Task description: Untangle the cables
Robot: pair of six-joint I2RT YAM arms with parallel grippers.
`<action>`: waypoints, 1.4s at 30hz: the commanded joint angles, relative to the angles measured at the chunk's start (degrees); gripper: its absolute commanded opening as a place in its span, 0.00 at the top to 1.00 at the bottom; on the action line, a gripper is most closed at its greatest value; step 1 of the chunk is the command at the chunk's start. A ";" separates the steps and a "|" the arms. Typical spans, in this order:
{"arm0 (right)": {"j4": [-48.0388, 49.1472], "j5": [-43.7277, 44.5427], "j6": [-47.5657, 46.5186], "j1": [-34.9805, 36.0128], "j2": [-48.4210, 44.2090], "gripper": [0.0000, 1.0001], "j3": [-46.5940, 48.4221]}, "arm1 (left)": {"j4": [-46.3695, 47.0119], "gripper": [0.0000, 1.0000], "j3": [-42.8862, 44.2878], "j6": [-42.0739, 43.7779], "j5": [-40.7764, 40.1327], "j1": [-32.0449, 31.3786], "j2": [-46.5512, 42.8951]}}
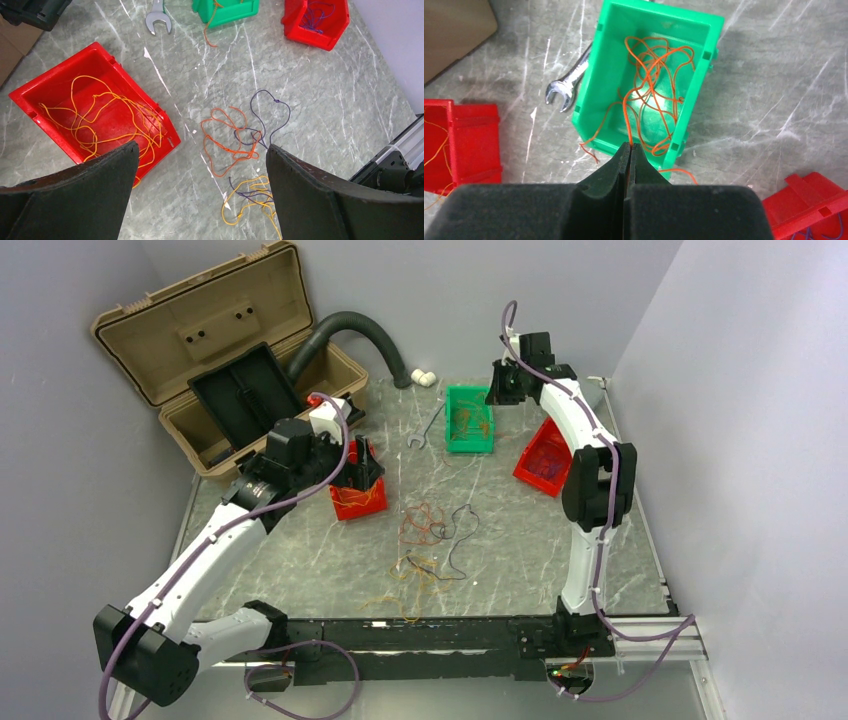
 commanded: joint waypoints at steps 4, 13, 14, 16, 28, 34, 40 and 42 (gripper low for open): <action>0.13 -2.77 2.35 0.62 -1.36 1.00 5.31 | 0.32 0.01 2.77 1.39 0.14 -0.17 -0.45; 9.51 -5.05 11.37 1.80 8.38 1.00 11.44 | -0.38 0.01 2.52 1.99 -0.65 -0.22 -1.23; 10.70 -5.07 12.64 1.88 9.90 1.00 12.19 | -0.47 0.01 2.45 2.07 -0.75 -0.23 -1.18; 13.13 -5.30 15.10 1.88 11.85 1.00 13.43 | -0.64 0.01 2.62 2.18 -0.78 -0.16 -1.08; 21.39 -0.35 14.56 2.11 13.47 1.00 5.82 | -0.74 0.01 3.30 2.73 -0.65 -0.08 0.08; 18.84 7.97 8.32 4.76 13.46 1.00 2.95 | 0.03 0.01 3.17 2.46 -0.11 -0.09 0.94; 18.29 8.95 8.15 5.94 11.98 1.00 2.09 | 0.18 0.01 3.30 1.88 0.50 -0.15 1.47; 17.37 8.99 7.96 5.93 11.10 0.97 2.89 | -0.19 0.01 3.32 1.83 0.41 -0.14 1.23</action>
